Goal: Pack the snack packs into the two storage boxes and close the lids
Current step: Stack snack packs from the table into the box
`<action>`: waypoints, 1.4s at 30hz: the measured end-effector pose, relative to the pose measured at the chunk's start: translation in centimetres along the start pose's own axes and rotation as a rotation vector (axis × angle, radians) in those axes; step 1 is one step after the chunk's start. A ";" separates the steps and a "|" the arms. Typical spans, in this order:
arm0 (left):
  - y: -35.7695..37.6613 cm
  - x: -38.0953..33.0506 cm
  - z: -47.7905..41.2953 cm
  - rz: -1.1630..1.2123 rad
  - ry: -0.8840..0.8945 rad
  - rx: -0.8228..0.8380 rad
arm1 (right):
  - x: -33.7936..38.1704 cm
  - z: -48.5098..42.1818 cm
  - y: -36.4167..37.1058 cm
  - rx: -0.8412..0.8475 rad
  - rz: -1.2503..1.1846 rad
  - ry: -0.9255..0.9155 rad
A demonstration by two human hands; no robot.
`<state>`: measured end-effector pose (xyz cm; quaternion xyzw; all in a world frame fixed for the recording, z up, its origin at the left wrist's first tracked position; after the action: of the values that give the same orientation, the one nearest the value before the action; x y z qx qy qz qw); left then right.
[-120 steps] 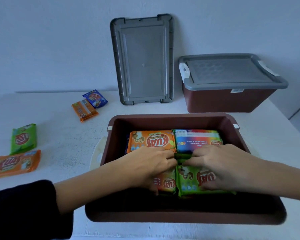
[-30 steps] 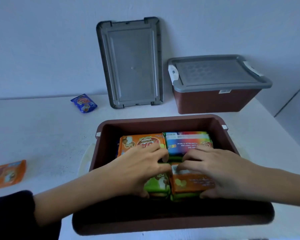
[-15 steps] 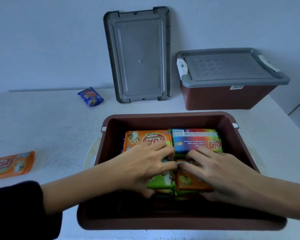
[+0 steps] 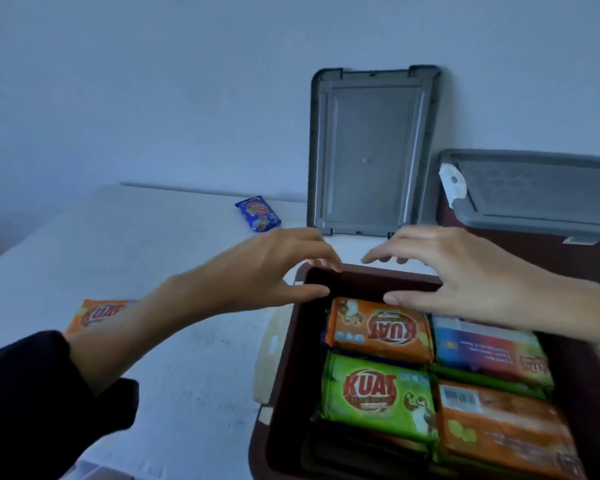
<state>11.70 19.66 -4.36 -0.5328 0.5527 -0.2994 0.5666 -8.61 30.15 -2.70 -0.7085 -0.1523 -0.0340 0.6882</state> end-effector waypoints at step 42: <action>1.2 16.8 19.8 -0.070 -0.660 -0.142 | 1.9 -24.1 9.9 0.252 -0.051 0.081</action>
<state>33.60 9.79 -14.13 -0.6577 0.3402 -0.0909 0.6659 -0.25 6.62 -10.58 -0.6104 -0.1456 -0.0607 0.7762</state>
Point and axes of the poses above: each hand's wrist, its own z-axis away from the middle knuckle, its own y-axis out of the palm, x = y × z, the point moved 1 cm from there along -z, towards the middle knuckle, and after that the axes turned 5 degrees about y, right-handed, at the moved point
